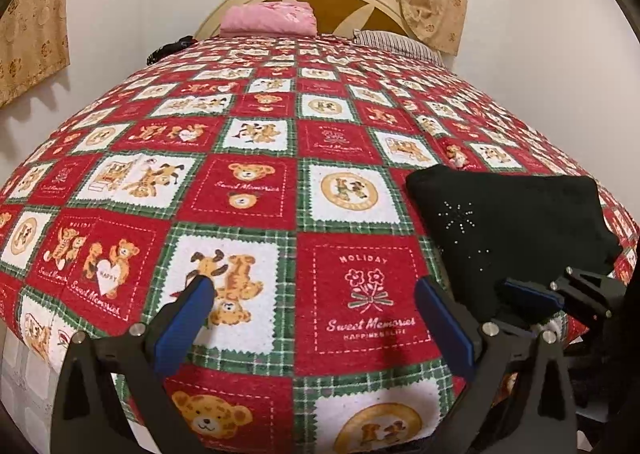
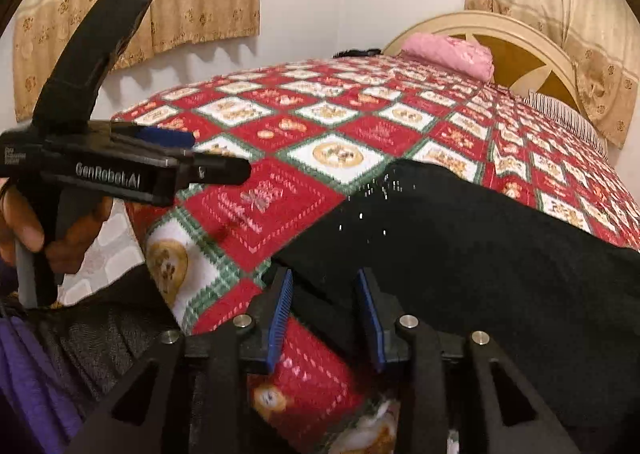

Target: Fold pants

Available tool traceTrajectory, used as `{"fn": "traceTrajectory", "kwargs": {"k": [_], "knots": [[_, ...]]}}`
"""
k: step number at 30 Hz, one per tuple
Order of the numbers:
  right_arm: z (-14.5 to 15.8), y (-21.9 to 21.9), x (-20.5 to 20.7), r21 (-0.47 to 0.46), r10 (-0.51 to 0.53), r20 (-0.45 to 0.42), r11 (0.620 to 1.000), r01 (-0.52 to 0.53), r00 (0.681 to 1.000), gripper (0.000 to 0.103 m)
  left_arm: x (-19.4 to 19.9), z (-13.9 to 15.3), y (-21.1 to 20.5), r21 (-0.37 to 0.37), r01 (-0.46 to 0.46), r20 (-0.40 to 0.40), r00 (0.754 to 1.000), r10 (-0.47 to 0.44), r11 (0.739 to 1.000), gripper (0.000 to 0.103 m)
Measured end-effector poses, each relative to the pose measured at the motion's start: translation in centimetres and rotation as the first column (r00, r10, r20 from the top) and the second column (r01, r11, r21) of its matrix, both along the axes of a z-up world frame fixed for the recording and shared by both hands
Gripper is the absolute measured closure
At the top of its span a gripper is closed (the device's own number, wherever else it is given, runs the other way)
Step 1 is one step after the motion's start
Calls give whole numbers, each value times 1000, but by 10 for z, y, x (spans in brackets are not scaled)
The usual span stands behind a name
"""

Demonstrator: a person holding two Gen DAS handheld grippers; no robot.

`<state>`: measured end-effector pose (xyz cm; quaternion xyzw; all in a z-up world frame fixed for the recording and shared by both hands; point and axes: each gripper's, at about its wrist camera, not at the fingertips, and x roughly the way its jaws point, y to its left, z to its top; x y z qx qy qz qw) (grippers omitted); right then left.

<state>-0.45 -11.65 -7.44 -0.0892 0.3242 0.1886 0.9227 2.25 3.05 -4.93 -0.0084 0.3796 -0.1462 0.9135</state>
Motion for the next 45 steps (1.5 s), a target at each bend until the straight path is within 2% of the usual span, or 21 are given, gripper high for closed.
{"fn": "traceTrajectory", "kwargs": {"k": [2, 3, 4, 8, 17, 20, 22, 23, 24, 25, 26, 27, 28, 30, 33, 36, 38, 40, 42, 44, 45], "knots": [[1, 2, 5, 26, -13, 3, 1000, 13, 1000, 79, 0, 0, -2, 9, 3, 3, 1000, -3, 1000, 0], [0, 4, 7, 21, -16, -1, 1000, 16, 1000, 91, 0, 1, -2, 9, 3, 2, 1000, -3, 1000, 0], [-3, 8, 8, 1, -18, -3, 1000, 18, 1000, 93, 0, 1, -2, 8, 3, 1, 1000, -3, 1000, 0], [-4, 13, 1, -48, 6, 0, 999, -6, 1000, 98, 1, 0, -1, 13, 0, 3, 1000, 0, 1000, 0], [-14, 3, -13, 64, 101, -143, 994, -93, 984, 99, 2, 2, -12, 1, 28, 1, 1000, -28, 1000, 0], [0, -11, -25, 109, 82, -100, 992, -71, 992, 99, 5, 9, -22, -2, 58, 21, 998, -58, 998, 0], [27, -37, -38, 183, -4, -4, 983, 5, 1000, 99, 9, 13, -28, -14, 76, 27, 997, -75, 997, 0], [38, -51, -44, 209, -62, 31, 976, 54, 998, 98, 13, 15, -33, -27, 87, 23, 996, -86, 996, 0], [54, -75, -52, 247, -169, 80, 958, 145, 982, 90, 18, 16, -38, -47, 100, 15, 995, -99, 994, 0], [62, -93, -58, 274, -249, 109, 938, 212, 962, 60, 23, 17, -43, -68, 110, 8, 994, -110, 992, 0], [68, -110, -65, 301, -330, 135, 912, 279, 934, 39, 27, 17, -49, -89, 122, -1, 992, -123, 989, 0], [74, -137, -76, 344, -455, 177, 859, 378, 873, 4, 31, 16, -57, -105, 135, -12, 991, -137, 985, 0], [75, -153, -82, 371, -520, 191, 823, 430, 832, 1, 34, 15, -64, -114, 145, -22, 989, -149, 983, 0], [74, -184, -84, 397, -612, 144, 756, 521, 778, 1, 38, 10, -80, -120, 165, -43, 984, -171, 979, 0], [57, -211, -76, 370, -681, 32, 688, 624, 732, 1, 42, -1, -97, -115, 174, -88, 979, -184, 978, 0], [32, -210, -69, 363, -663, -42, 686, 630, 747, 3, 42, -11, -104, -120, 158, -125, 977, -173, 980, 0], [18, -203, -62, 329, -653, -88, 693, 641, 752, 15, 37, -11, -106, -97, 151, -97, 982, -160, 984, 0], [14, -194, -60, 268, -678, -48, 699, 663, 734, 20, 35, -12, -109, -81, 139, -94, 985, -147, 987, 0], [14, -186, -59, 239, -672, -52, 710, 662, 739, 25, 31, -13, -109, -78, 126, -90, 987, -133, 989, 0], [13, -185, -60, 237, -682, -52, 701, 673, 729, 29, 29, -14, -112, -55, 115, -89, 989, -120, 992, 0], [12, -185, -61, 231, -691, -50, 694, 682, 721, 35, 29, -14, -113, -47, 110, -91, 989, -114, 993, 0]]}}
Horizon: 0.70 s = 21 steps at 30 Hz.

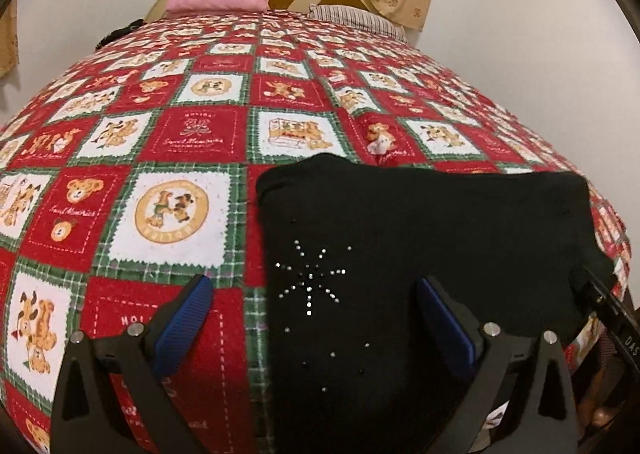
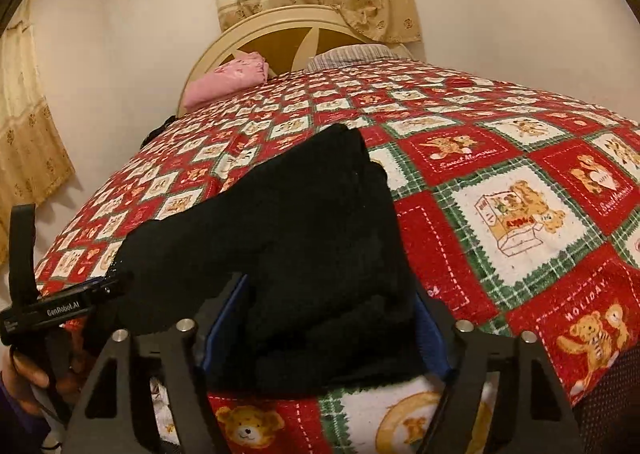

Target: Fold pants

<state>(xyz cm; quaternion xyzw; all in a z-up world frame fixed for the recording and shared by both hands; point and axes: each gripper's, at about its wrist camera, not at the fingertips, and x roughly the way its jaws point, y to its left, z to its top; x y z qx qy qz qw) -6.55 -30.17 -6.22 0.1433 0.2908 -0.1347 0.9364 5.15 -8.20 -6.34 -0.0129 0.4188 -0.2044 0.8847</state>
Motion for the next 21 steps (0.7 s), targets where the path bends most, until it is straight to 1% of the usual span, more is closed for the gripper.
{"fn": "traceTrajectory", "kwargs": {"k": [1, 5, 7, 8, 10, 12, 13, 17, 21], "knots": [[-1, 0, 1, -5, -2, -3, 1000, 2, 1000, 43, 0, 0, -1, 8, -5, -2, 1000, 5, 1000, 0], [0, 3, 2, -32, 14, -13, 999, -14, 1000, 52, 0, 0, -6, 42, -16, -12, 1000, 16, 999, 1], [0, 8, 3, -63, 15, -21, 998, -17, 1000, 57, 1, 0, -8, 47, -24, -18, 1000, 25, 999, 4], [1, 9, 6, -76, 15, -23, 997, -17, 1000, 58, 0, 1, -9, 50, -25, -18, 999, 26, 998, 6], [0, 10, 6, -93, 15, -24, 995, -17, 1000, 59, -2, 3, -12, 50, -19, -16, 1000, 20, 999, 16], [0, 9, 5, -89, 16, -21, 996, -18, 1000, 59, -6, 4, -15, 51, -8, -10, 1000, 9, 999, 23], [0, 9, 5, -85, 17, -19, 996, -18, 1000, 59, -6, 5, -17, 54, -5, -9, 1000, 6, 999, 25], [-1, 10, 4, -91, 19, -10, 996, -20, 1000, 59, -5, 4, -16, 41, -16, -18, 1000, 17, 999, 25], [-1, 5, 1, -57, 26, 8, 998, -26, 1000, 57, -5, 4, -17, 36, -20, -11, 1000, 20, 999, 24]]}}
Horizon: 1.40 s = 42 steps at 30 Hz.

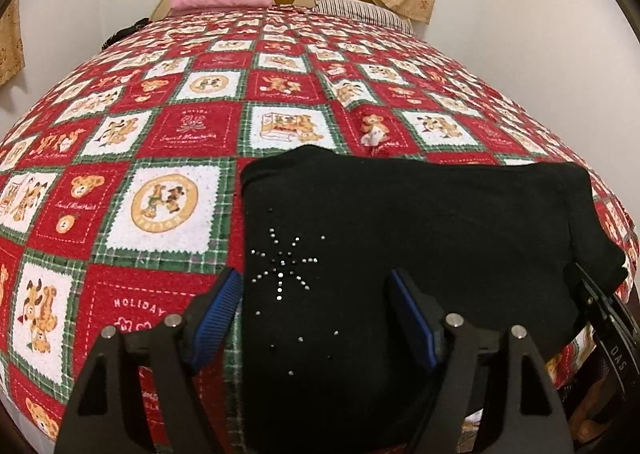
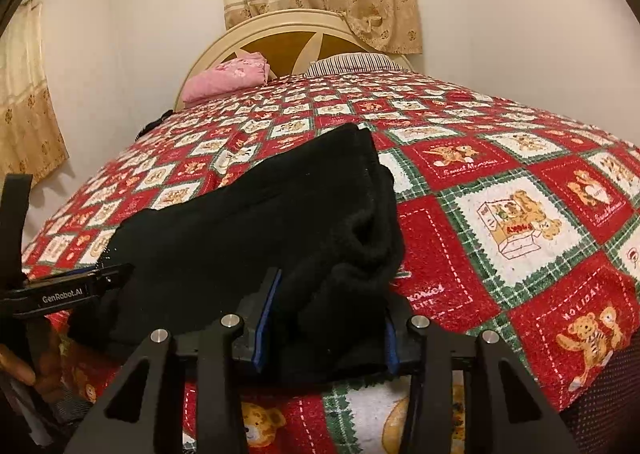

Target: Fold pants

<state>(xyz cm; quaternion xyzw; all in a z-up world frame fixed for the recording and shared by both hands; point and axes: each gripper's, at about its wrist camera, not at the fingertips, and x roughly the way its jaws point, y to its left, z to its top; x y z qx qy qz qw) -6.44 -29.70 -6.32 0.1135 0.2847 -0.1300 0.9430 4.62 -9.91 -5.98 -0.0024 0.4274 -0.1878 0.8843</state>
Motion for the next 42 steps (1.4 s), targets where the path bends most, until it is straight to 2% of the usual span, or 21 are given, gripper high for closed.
{"fn": "traceTrajectory", "kwargs": {"k": [6, 9, 11, 13, 15, 17, 19, 21, 22, 23, 24, 26, 27, 29, 30, 32, 34, 36, 39, 42], "knots": [[8, -11, -6, 77, 13, 1, 997, -13, 1000, 53, 0, 1, 12, -41, 48, -12, 999, -48, 998, 19], [21, -5, -16, 43, -13, 35, 999, 11, 999, 53, -4, 7, 32, -50, 82, -28, 996, -83, 995, 19], [30, 5, -21, -1, -7, 63, 1000, 7, 998, 53, -7, 11, 54, -53, 52, -10, 999, -53, 997, 16], [40, 15, -26, 27, 39, 105, 999, -42, 994, 50, -7, 16, 75, -63, 16, 20, 1000, -14, 998, 10], [48, 24, -28, 62, 61, 135, 996, -70, 989, 47, -1, 21, 91, -63, -10, 39, 999, 13, 998, 10], [53, 34, -28, 29, 62, 128, 997, -66, 990, 47, 6, 23, 100, -58, -42, 49, 998, 45, 997, 10], [58, 45, -29, -109, -24, 70, 994, 31, 997, 47, 11, 24, 107, -71, -60, 43, 997, 63, 996, 10], [59, 41, -35, -175, -139, 39, 974, 144, 989, 47, 13, 22, 112, -83, -60, 38, 997, 64, 995, 10], [60, 36, -39, -178, -186, 33, 966, 189, 982, 47, 13, 20, 114, -82, -59, 39, 997, 63, 995, 10], [61, 32, -45, -165, -219, 37, 961, 222, 975, 47, 12, 18, 115, -74, -58, 41, 997, 61, 996, 10], [64, 28, -53, -115, -192, 68, 973, 199, 979, 47, 11, 16, 117, -63, -55, 43, 997, 58, 996, 10], [67, 33, -55, -30, -53, 103, 998, 56, 993, 47, 12, 11, 117, -39, -47, 42, 998, 48, 998, 10], [64, 40, -48, 70, 94, 114, 992, -103, 989, 47, 12, 10, 118, -35, -44, 40, 998, 46, 998, 10], [57, 54, -35, 207, 240, 130, 942, -263, 962, 47, 14, 9, 120, -40, -44, 36, 998, 46, 998, 10], [48, 68, -24, 273, 319, 135, 898, -345, 938, 47, 15, 9, 121, -52, -45, 33, 998, 47, 998, 10], [32, 88, -8, 342, 404, 120, 841, -420, 907, 47, 14, 10, 123, -71, -40, 32, 999, 42, 997, 10], [12, 103, 9, 407, 453, 91, 796, -448, 887, 47, 12, 12, 124, -73, -33, 43, 998, 37, 997, 10], [-3, 107, 22, 444, 448, 56, 789, -424, 892, 47, 12, 14, 126, -64, -32, 56, 998, 35, 997, 10], [-12, 100, 30, 502, 408, 63, 776, -382, 911, 47, 14, 13, 128, -65, -35, 58, 998, 38, 997, 10], [-17, 91, 37, 521, 381, 35, 782, -342, 924, 47, 18, 12, 130, -75, -36, 50, 998, 40, 997, 10]]}}
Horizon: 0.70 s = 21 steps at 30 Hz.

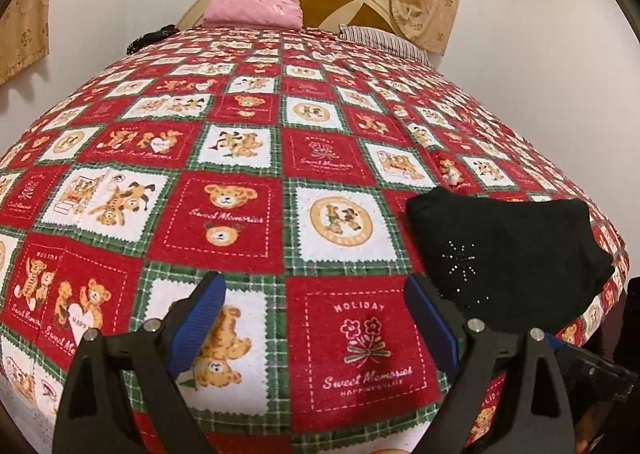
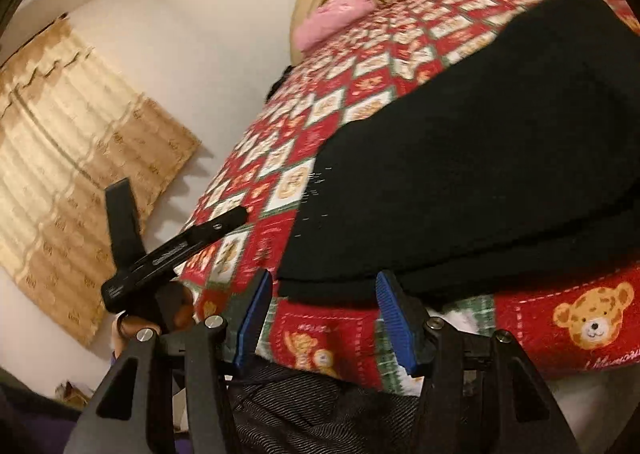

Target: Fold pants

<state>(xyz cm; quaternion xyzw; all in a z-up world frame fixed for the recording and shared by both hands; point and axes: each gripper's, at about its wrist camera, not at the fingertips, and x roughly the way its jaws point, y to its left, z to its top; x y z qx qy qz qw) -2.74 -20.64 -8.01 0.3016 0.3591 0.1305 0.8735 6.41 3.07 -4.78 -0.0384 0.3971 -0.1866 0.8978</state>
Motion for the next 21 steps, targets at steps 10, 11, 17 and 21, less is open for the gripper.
{"fn": "traceTrajectory", "kwargs": {"k": [10, 11, 17, 21], "knots": [[1, 5, 9, 21, -25, 42, 999, 25, 999, 47, 9, 5, -5, 3, 10, 8, 1000, -10, 1000, 10], [2, 6, 11, 14, -25, 40, 1000, 25, 999, 47, 9, 6, -6, 1, 11, 12, 1000, -11, 1000, 10], [2, -21, -12, 33, -183, 74, 983, 181, 980, 62, 8, 12, -13, -7, 53, 39, 998, -52, 999, 10], [-6, -25, -3, 122, -190, 70, 976, 180, 979, 62, 9, 13, -25, 8, 78, 42, 996, -78, 997, 10]]}}
